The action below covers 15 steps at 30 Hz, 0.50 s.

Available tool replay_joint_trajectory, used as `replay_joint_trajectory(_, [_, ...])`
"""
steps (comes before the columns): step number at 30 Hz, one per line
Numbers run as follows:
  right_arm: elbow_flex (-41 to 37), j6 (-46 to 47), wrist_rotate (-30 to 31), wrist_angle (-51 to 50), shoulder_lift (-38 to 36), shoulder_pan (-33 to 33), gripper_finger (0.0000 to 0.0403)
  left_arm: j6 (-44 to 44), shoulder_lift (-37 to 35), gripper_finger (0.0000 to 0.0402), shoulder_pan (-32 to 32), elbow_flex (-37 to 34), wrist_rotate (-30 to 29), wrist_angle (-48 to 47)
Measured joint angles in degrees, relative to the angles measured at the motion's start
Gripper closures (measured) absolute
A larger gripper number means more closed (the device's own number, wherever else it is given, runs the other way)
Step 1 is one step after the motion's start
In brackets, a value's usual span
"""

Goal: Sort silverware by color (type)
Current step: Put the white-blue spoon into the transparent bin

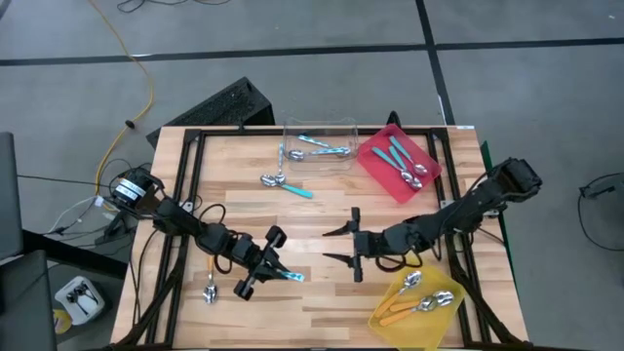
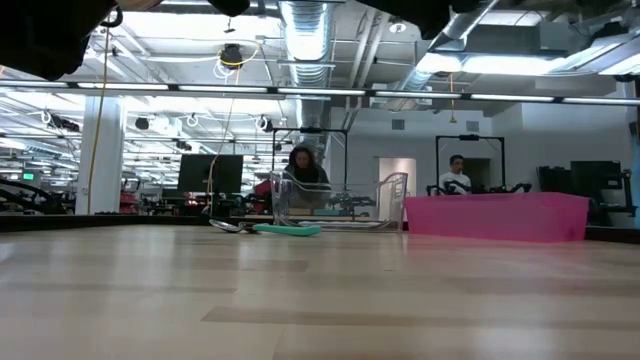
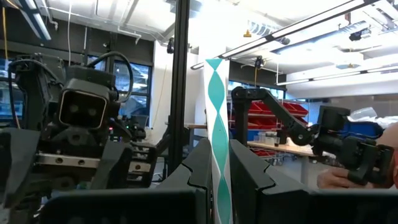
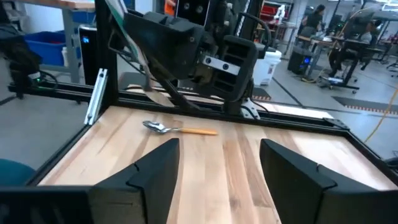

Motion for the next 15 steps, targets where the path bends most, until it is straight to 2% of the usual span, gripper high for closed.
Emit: replay_joint_trajectory(15, [11.1, -6.2, -0.5, 0.0, 9.7, -1.6, 0.0154, -0.6, 0.0, 0.0385, 0.0, 0.0, -0.4, -2.3])
